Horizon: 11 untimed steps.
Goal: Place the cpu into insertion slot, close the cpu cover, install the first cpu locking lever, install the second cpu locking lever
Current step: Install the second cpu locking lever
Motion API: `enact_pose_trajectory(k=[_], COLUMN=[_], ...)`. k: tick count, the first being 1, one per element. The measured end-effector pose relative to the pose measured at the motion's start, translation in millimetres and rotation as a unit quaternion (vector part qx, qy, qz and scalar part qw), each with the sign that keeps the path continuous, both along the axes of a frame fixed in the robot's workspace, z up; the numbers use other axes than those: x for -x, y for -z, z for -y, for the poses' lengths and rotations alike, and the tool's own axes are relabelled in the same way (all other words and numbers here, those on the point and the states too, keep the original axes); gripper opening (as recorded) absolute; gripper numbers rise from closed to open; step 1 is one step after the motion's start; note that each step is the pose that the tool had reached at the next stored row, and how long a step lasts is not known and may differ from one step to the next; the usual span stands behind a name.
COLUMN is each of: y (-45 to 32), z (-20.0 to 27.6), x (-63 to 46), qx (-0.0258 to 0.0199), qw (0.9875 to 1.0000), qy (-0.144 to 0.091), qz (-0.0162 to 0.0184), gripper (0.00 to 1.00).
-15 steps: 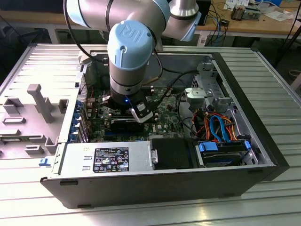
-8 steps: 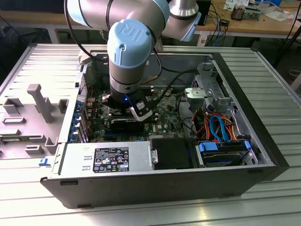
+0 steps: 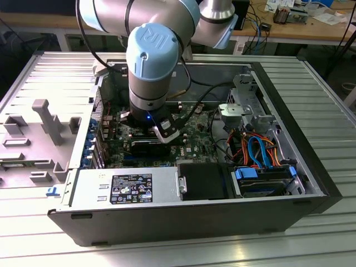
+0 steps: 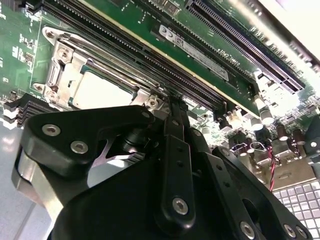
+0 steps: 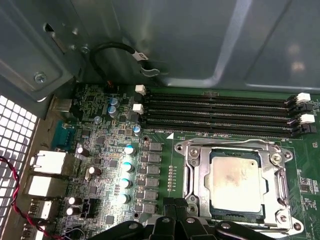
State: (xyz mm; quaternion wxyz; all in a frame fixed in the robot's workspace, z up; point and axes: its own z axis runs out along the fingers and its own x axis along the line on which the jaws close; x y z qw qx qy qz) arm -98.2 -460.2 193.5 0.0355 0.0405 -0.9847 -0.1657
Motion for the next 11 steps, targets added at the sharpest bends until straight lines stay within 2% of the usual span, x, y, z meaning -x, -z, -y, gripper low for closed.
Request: enact_pose_trajectory(k=[3,6,7,10,11], y=[0.2,-3.2,-8.3,-11.9,-11.9], z=[3.5,3.5,2.7,-1.8,-6.1], x=[0.5,0.4,0.4,-1.7,-4.6], qx=[-0.0003,-0.0003,0.0008,0.0060,0.0113], qw=[1.0000,1.0000,1.0000,1.0000,0.9999], qy=[0.000,0.000,0.000,0.000,0.000], qz=[0.0005,0.0010,0.0009,0.0008,-0.0001], gripper=[0.11,0.11,0.11,0.11,0.11])
